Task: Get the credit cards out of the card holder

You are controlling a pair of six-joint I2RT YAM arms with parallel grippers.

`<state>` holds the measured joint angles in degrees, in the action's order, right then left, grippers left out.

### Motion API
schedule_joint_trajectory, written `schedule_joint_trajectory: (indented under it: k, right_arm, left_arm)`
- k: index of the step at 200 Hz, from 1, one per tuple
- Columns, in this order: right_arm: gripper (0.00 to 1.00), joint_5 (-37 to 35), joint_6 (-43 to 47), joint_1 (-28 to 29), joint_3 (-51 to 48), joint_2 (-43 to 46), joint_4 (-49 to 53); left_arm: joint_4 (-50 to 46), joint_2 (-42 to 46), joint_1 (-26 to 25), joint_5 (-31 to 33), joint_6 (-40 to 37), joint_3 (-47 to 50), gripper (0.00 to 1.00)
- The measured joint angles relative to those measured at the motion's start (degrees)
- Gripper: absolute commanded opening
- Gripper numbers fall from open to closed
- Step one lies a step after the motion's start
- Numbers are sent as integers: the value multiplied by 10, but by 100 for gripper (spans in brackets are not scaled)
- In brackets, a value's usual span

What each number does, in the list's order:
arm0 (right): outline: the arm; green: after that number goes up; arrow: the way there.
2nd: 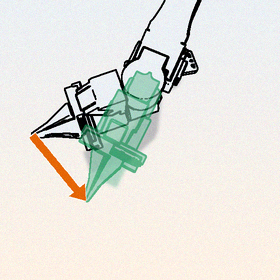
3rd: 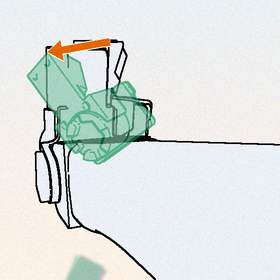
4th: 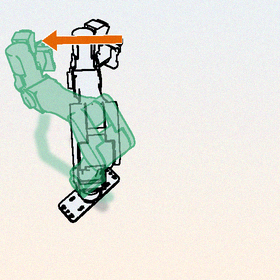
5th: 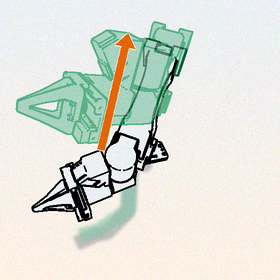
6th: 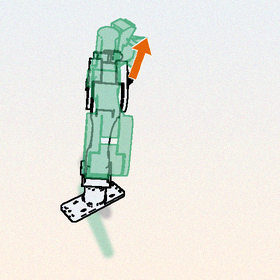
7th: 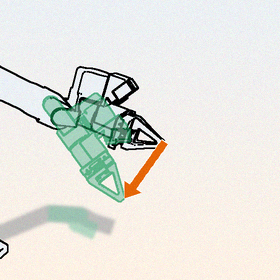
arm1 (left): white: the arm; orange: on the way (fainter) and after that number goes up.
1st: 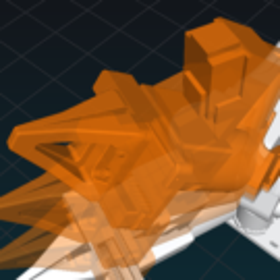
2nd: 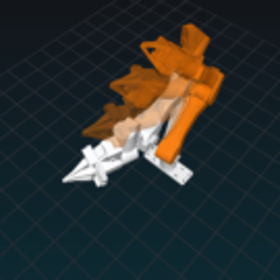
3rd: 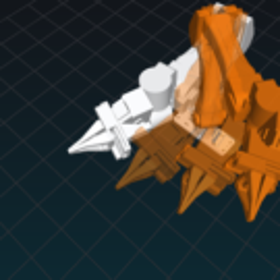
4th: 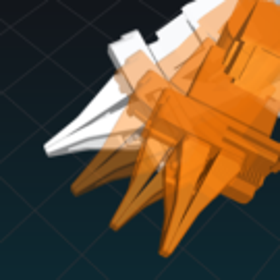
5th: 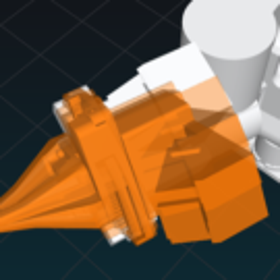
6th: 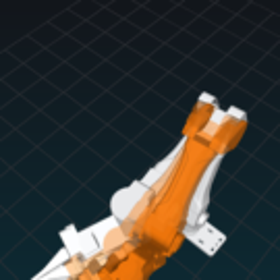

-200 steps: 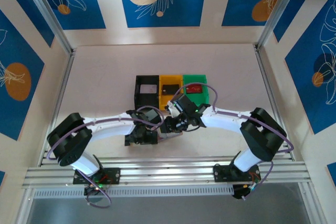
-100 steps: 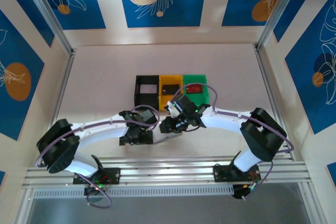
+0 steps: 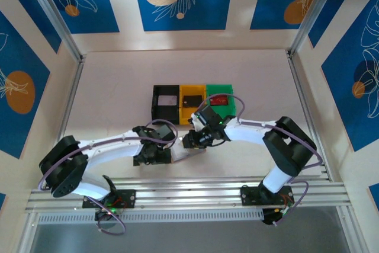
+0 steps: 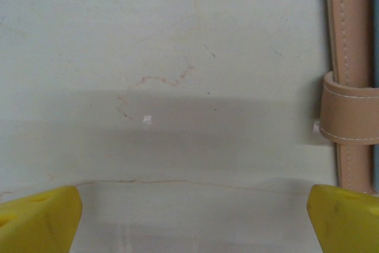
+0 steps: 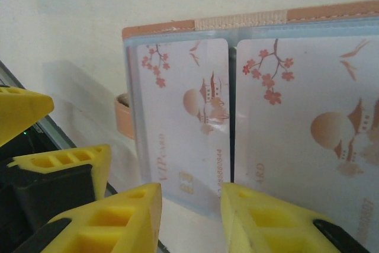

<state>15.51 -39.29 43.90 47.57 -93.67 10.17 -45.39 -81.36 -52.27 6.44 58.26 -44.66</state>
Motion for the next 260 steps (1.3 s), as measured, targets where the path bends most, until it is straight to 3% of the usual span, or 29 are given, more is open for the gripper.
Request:
schedule_joint_trajectory:
  k: [260]
  right_arm:
    - [29, 7, 2, -3, -19, -33, -68]
  left_arm:
    - [58, -73, 2, -19, 28, -17, 98]
